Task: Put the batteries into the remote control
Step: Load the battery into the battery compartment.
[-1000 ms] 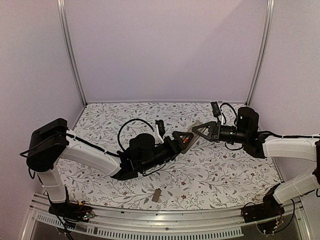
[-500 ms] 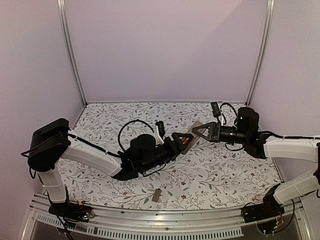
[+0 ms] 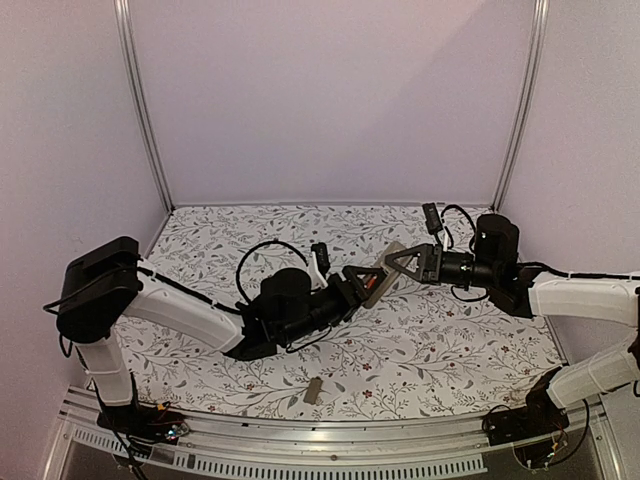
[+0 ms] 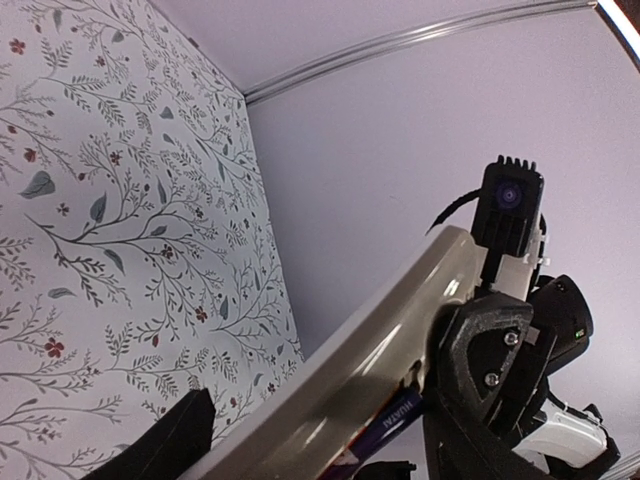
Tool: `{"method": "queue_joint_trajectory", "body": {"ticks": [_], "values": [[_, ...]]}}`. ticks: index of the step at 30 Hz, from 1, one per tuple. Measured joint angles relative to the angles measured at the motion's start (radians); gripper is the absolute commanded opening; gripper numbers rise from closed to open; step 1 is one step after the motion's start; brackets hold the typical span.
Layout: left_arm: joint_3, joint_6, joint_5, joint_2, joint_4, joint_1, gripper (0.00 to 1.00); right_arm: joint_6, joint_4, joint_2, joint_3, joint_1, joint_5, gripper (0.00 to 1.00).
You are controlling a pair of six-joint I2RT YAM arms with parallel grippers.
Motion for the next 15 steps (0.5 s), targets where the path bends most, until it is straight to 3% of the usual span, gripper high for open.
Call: {"method": "queue_joint_trajectory", "body": {"ticks": [15], "values": [[-0.001, -0.003, 0.018, 0.015, 0.008, 0.003, 0.62, 0.001, -0.016, -0.002, 0.003, 0.002, -0.003, 0.00]]}}
